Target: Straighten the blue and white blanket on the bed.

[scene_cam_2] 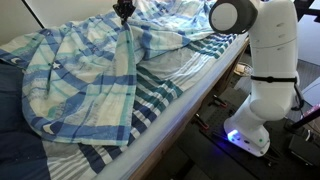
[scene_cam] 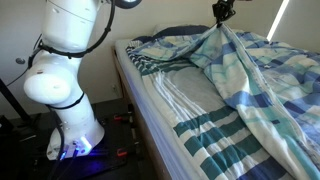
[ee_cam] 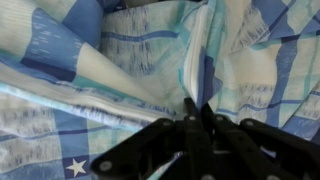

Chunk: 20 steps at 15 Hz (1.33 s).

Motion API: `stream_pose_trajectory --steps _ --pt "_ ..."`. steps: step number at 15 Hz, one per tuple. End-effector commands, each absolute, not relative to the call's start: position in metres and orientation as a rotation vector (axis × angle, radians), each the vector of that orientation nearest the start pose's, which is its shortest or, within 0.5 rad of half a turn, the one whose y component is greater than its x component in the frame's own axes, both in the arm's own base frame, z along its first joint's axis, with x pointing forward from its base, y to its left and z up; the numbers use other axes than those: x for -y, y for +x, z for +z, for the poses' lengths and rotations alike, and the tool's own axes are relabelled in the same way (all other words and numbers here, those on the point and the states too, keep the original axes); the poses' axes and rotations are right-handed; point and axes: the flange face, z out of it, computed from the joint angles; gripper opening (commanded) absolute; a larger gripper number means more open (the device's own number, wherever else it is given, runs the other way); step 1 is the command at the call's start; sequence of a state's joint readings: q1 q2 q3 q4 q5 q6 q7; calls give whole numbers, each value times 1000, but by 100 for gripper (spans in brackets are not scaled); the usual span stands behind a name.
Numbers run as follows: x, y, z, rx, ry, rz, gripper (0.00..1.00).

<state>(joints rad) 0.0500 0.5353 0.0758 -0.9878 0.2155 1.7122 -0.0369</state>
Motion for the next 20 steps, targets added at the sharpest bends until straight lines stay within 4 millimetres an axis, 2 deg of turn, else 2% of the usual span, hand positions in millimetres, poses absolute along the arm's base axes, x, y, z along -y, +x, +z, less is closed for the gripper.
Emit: stream_pose_trajectory --steps 1,4,9,16,20 --pt "-93 709 579 197 -2869 -244 2" --pt "-101 689 583 184 -2886 -180 2" --pt "-123 641 579 90 -2891 -68 2" --pt "-162 552 584 -102 -2904 43 2" --pt "-172 499 575 -134 -2924 99 2"
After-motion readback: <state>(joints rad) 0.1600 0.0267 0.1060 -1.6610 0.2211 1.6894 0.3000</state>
